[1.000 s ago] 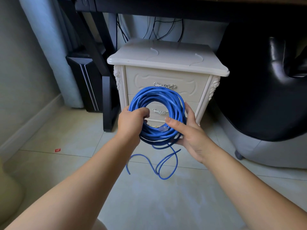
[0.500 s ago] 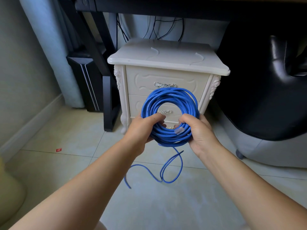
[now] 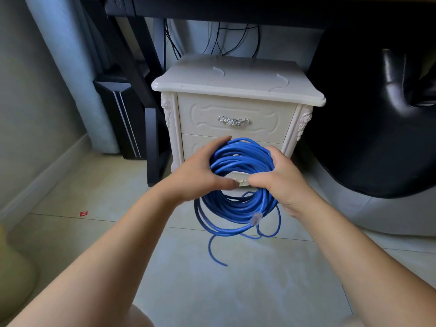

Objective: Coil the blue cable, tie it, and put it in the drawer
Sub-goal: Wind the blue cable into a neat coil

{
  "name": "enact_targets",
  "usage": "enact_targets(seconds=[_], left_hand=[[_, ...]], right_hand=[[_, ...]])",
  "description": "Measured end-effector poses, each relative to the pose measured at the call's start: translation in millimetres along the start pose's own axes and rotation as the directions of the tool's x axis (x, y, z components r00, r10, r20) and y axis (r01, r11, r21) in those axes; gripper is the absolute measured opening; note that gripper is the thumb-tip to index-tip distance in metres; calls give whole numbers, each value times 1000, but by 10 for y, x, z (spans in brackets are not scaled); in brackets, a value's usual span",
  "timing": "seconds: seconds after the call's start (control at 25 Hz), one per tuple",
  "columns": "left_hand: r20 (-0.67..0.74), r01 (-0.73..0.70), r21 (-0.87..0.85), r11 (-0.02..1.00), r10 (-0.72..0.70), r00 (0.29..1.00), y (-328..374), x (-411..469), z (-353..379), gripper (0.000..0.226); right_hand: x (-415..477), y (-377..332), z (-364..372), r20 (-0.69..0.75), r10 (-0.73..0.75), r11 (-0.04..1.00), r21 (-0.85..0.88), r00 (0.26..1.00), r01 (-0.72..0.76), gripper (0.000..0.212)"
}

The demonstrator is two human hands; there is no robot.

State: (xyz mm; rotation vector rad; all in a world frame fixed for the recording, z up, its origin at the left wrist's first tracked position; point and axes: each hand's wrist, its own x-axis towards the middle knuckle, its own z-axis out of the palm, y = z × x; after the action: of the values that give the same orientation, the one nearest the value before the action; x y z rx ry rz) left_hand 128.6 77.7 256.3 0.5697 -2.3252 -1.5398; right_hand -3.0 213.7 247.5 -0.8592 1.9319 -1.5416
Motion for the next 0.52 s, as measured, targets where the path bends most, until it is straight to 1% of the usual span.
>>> enact_targets(seconds=[0.04,0.12,0.16,0.24,0.28,0.32,0.36,0.52], left_hand=[[-2,-14,59,998,14,1000,-18,1,18,93],[-50,-5,128,992,11,999,-42,-1,40,89],[-87,15,154,988,-1,996,-37,-4,54,83],[-172,62,172,983,-32,985,-27,15,86,55],[-213,84,150,985,-51,976,-17,25,103,39],[-246,101,107,989,-73,967,-15,34,118,30],[-270,114,48,992,-97,958,-22,41,130,26],[-329,191,-165,968,-236,914,-45,49,138,17]], right_hand=[[-13,-22,9,24,-15,1000,7,1000,15,45],[-35,-37,22,33,-29,999,22,999,28,46],[-37,-35,26,31,-30,999,26,999,30,46],[-35,-28,34,29,-18,999,40,999,16,45],[-30,-34,36,34,-6,999,54,999,4,45],[-21,-42,35,49,6,997,78,999,-10,47],[-11,-45,23,76,15,994,108,997,-23,51],[-16,-26,-36,200,66,974,198,978,-107,93]])
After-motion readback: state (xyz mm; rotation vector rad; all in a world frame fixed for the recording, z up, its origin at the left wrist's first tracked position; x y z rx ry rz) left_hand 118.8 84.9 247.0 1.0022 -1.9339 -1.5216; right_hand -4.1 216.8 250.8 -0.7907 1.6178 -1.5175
